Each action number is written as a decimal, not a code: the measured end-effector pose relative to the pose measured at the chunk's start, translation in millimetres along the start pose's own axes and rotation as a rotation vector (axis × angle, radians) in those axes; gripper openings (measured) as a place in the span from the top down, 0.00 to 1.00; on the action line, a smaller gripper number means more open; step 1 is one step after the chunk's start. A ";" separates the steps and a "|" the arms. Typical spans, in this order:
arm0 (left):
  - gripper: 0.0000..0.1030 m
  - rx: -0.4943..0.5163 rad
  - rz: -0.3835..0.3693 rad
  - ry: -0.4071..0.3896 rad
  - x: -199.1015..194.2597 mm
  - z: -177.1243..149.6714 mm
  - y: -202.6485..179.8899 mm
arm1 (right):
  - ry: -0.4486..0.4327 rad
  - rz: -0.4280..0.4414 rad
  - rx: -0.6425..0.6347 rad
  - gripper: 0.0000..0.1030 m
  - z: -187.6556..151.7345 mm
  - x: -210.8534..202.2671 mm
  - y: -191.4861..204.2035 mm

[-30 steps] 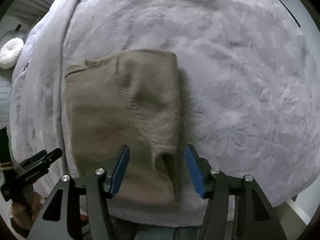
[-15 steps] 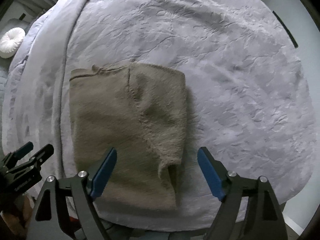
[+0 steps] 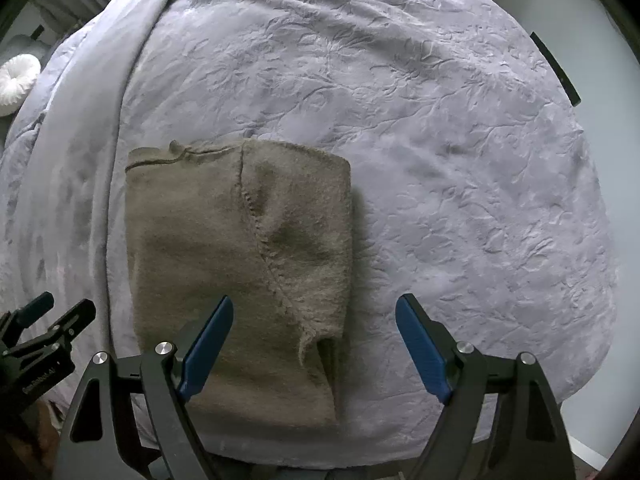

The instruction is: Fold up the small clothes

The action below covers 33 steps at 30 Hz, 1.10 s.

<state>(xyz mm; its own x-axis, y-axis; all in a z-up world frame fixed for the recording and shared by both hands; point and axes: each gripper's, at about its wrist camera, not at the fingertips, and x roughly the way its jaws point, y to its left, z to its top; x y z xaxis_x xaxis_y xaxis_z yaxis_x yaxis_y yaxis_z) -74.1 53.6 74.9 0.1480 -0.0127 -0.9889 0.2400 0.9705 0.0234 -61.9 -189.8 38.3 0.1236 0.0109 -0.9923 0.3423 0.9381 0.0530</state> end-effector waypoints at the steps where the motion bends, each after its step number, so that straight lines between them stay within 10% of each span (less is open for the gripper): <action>1: 0.13 0.001 0.001 0.000 -0.1 -0.1 -0.2 | 0.002 0.000 0.002 0.17 -0.2 0.1 -0.1; 33: 0.13 0.003 0.006 0.006 0.1 -0.6 0.4 | 0.009 -0.005 0.009 0.17 -1.4 -0.2 -0.8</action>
<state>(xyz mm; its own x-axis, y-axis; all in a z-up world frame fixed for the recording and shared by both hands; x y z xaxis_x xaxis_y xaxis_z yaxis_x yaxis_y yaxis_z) -74.6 54.1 74.7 0.1433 -0.0049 -0.9897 0.2416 0.9699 0.0302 -63.5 -190.0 38.4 0.1141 0.0097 -0.9934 0.3508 0.9352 0.0494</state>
